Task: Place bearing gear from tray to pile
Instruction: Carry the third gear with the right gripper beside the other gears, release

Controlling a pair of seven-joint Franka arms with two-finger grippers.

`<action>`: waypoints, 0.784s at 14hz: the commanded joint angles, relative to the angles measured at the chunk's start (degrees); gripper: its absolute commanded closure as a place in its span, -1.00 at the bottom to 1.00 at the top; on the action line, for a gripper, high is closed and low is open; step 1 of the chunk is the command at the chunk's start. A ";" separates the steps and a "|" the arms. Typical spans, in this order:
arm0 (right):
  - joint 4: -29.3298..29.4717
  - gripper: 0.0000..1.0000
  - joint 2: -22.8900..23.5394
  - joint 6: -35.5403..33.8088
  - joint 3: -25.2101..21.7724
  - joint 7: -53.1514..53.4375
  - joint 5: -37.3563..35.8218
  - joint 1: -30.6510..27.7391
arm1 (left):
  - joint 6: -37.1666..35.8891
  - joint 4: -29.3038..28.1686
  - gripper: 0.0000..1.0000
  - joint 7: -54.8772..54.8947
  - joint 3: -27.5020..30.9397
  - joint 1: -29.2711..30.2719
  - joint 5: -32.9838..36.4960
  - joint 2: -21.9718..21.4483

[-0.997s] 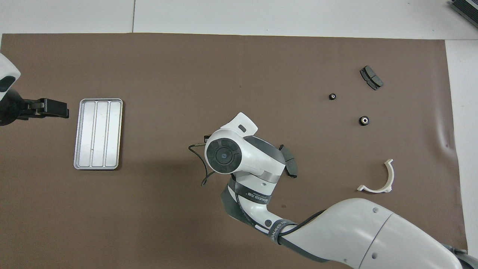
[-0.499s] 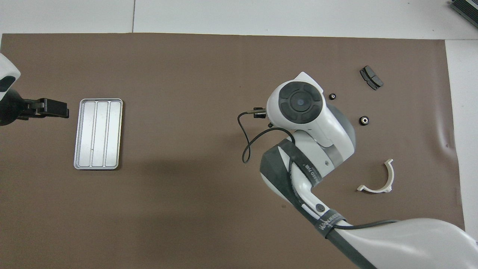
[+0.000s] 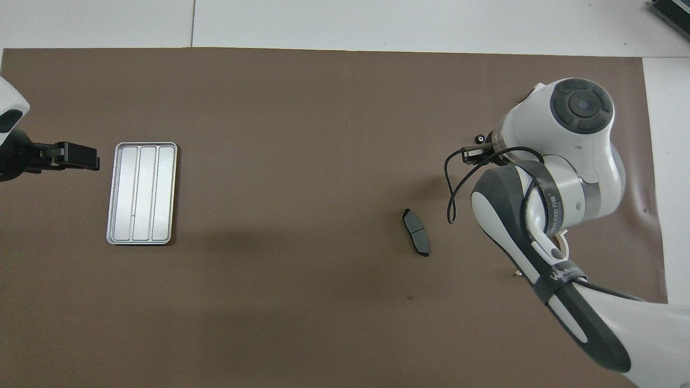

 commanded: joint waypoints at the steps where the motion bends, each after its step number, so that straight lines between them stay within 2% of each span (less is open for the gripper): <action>1: -10.96 1.00 -3.78 8.51 -3.24 -6.07 3.24 0.19 | 0.09 -0.91 -1.00 -0.06 0.26 -0.16 0.09 -0.96; 6: -18.53 1.00 -3.78 16.68 -4.65 -8.45 3.24 0.19 | 0.09 -0.91 -1.00 -0.06 0.26 -0.16 0.09 -0.96; 9: -19.51 0.94 -3.78 17.85 -4.74 -8.45 3.33 0.19 | 0.09 -0.91 -1.00 -0.06 0.26 -0.16 0.18 -0.96; 11: -19.33 -0.99 -3.69 17.85 -4.74 -6.80 3.41 0.27 | 0.09 -0.91 -1.00 -0.06 0.26 -0.16 0.18 -0.96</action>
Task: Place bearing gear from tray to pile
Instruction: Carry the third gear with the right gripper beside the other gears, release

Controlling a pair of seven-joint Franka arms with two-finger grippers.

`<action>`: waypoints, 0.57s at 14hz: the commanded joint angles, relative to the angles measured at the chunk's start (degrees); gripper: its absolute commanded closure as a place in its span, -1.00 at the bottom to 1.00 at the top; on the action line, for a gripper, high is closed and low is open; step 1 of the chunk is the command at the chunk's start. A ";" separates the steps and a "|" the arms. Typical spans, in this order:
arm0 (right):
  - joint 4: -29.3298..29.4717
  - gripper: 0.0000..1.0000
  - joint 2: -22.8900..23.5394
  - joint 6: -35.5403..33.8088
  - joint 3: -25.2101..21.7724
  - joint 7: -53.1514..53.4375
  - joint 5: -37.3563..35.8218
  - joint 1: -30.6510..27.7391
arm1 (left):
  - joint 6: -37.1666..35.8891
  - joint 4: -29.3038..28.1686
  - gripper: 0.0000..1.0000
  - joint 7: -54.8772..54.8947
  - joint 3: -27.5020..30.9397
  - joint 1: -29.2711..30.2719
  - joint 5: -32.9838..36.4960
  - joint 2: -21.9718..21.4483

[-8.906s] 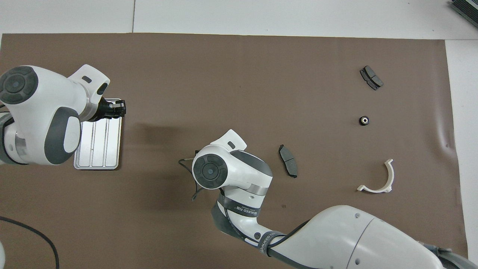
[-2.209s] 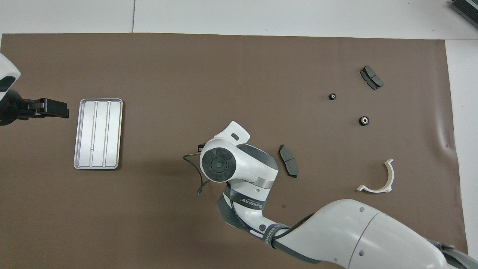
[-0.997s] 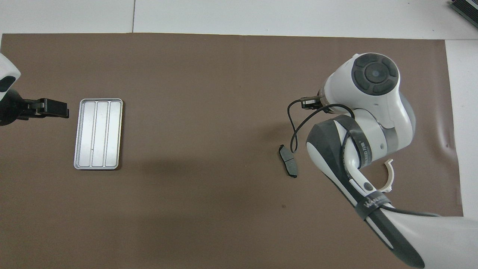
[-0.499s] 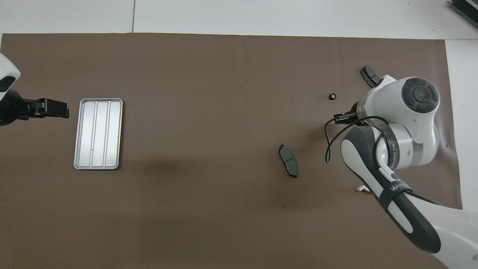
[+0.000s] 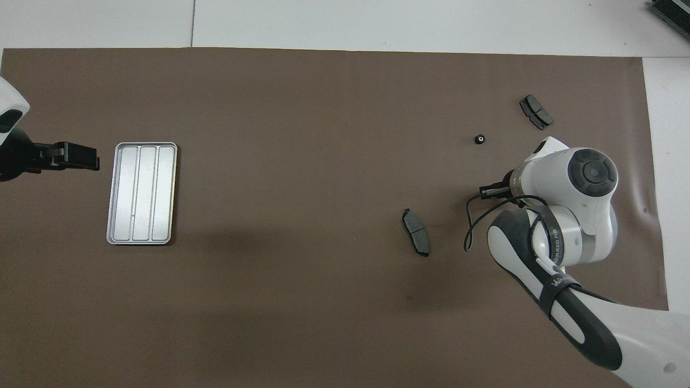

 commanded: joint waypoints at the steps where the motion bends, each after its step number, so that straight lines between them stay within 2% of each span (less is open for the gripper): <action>1: -1.33 -1.00 -1.99 0.84 -0.42 0.41 1.65 0.31 | 0.09 -0.91 -1.00 -0.06 0.26 -0.16 0.09 -0.96; 4: 2.97 -1.00 -2.60 -1.08 -0.51 4.18 1.65 0.14 | 0.09 -0.91 -1.00 -0.06 0.26 -0.16 0.09 -0.96; 8: 15.26 -1.00 -3.22 -15.64 -1.12 5.87 1.65 -1.27 | 0.09 -0.91 -1.00 -0.06 0.26 -0.16 0.18 -0.96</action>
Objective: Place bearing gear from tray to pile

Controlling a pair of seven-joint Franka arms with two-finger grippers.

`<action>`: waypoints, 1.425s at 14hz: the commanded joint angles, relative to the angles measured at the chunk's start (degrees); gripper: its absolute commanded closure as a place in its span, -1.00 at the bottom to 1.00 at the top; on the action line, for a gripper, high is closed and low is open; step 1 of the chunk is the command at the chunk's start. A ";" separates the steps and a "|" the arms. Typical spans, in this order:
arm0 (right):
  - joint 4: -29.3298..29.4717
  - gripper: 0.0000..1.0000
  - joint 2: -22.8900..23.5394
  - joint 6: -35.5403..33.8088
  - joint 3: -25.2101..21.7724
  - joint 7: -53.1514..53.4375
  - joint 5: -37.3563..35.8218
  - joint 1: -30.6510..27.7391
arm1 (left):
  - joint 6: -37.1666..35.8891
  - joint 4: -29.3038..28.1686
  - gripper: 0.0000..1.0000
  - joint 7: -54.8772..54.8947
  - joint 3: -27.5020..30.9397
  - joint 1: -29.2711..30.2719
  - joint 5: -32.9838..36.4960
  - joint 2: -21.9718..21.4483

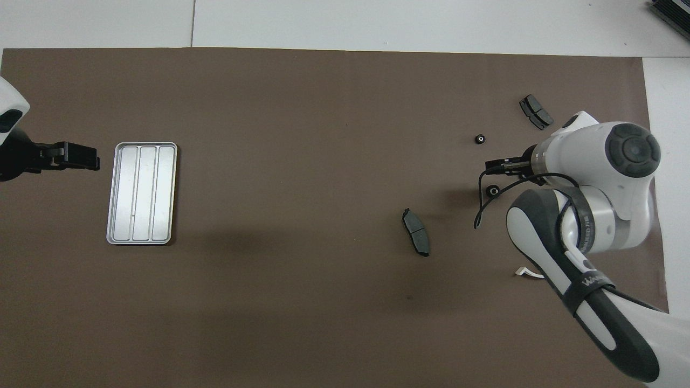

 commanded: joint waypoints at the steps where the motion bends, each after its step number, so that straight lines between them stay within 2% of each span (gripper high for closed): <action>1: 8.75 -1.00 -0.82 -10.86 -0.69 0.24 1.50 -0.73 | 0.09 -0.91 -1.00 -0.06 0.26 -0.16 0.18 -0.96; 4: 10.80 -1.00 -6.16 -15.97 -2.62 0.15 1.50 -0.91 | 0.09 -0.91 -1.00 -0.06 0.26 -0.16 0.18 -0.96; 8: 11.33 -1.00 -13.56 -26.96 -3.32 0.07 1.68 -3.28 | 0.09 -0.91 -1.00 -0.06 0.26 -0.16 0.09 -0.96; 11: 20.45 -1.00 -12.96 -39.60 -4.56 0.15 1.42 -3.72 | 0.09 -0.91 -1.00 -0.06 0.26 -0.16 0.18 -0.96; 14: 16.34 -1.00 -14.88 -39.98 -4.65 0.24 1.50 -3.90 | 0.09 -0.91 -1.00 -0.06 0.26 -0.16 0.18 -0.96; 20: 16.51 -1.00 -14.98 -40.95 -3.95 0.41 0.97 -3.55 | 0.09 -0.91 -1.00 -0.06 0.26 -0.16 0.18 -0.96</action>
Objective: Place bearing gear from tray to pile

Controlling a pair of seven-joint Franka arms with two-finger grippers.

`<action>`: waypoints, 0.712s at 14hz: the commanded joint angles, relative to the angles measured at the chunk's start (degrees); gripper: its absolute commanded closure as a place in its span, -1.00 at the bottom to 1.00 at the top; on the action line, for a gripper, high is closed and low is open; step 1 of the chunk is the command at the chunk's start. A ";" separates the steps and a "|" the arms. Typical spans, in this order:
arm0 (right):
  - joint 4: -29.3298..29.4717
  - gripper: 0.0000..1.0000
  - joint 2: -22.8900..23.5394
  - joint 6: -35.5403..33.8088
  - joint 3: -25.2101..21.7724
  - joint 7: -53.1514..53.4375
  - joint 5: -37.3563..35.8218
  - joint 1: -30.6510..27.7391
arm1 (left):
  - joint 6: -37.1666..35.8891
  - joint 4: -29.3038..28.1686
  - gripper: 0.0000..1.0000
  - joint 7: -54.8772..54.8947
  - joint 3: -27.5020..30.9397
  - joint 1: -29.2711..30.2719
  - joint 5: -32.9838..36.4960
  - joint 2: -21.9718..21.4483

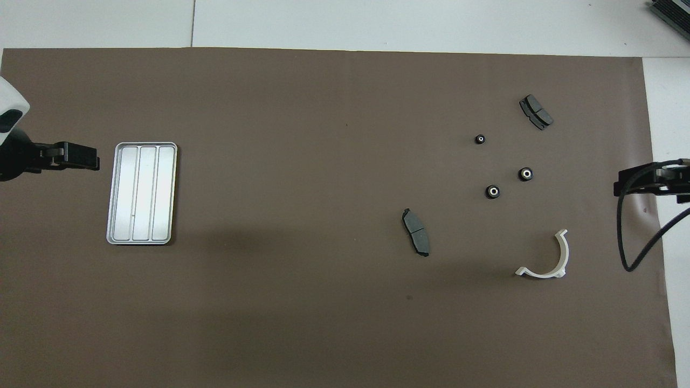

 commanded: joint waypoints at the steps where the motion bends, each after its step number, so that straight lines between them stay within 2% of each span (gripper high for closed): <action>1: -0.33 -1.00 -0.25 0.49 0.25 0.25 1.23 -0.21 | 0.09 -0.91 -1.00 -0.06 0.26 -0.16 0.18 -0.96; 10: 0.72 -1.00 0.36 -0.29 0.17 -0.10 0.88 1.37 | 0.09 -0.91 -1.00 -0.06 0.26 -0.16 0.18 -0.96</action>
